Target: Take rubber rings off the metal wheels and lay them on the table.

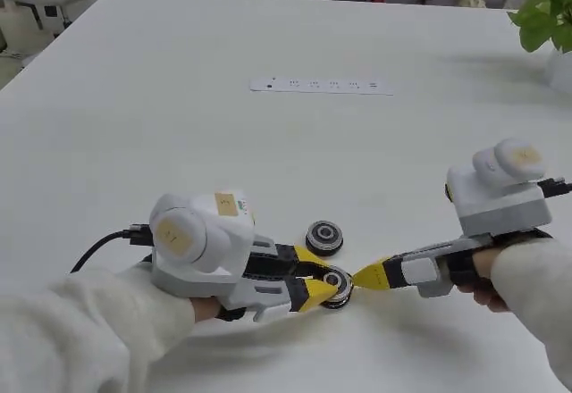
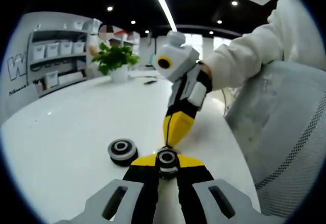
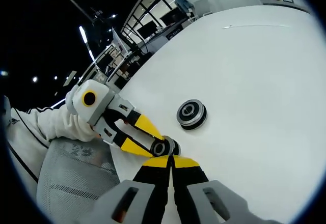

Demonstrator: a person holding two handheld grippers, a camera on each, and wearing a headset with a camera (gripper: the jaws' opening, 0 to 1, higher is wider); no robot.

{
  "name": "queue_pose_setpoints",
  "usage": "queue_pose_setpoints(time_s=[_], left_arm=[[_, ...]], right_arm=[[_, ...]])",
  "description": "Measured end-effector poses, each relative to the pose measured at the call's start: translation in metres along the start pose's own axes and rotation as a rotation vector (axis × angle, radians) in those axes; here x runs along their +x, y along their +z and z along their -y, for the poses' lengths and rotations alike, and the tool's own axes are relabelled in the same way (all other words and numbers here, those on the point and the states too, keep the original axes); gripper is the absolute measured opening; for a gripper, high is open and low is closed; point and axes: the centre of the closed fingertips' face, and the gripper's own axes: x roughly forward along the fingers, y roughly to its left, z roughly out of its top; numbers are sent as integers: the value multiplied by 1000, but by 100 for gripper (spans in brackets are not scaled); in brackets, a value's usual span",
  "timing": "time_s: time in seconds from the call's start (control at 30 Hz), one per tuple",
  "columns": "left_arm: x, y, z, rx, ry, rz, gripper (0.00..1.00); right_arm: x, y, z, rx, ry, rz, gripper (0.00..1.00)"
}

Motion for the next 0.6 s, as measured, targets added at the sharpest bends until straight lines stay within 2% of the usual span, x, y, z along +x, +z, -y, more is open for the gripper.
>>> queue_pose_setpoints(time_s=[0.33, 0.6], left_arm=[[0, 0, 0, -1, 0, 1, 14], [0, 0, 0, 1, 0, 3, 14]], right_arm=[[-1, 1, -4, 50, 12, 13, 0], [0, 0, -8, 35, 14, 3, 0]])
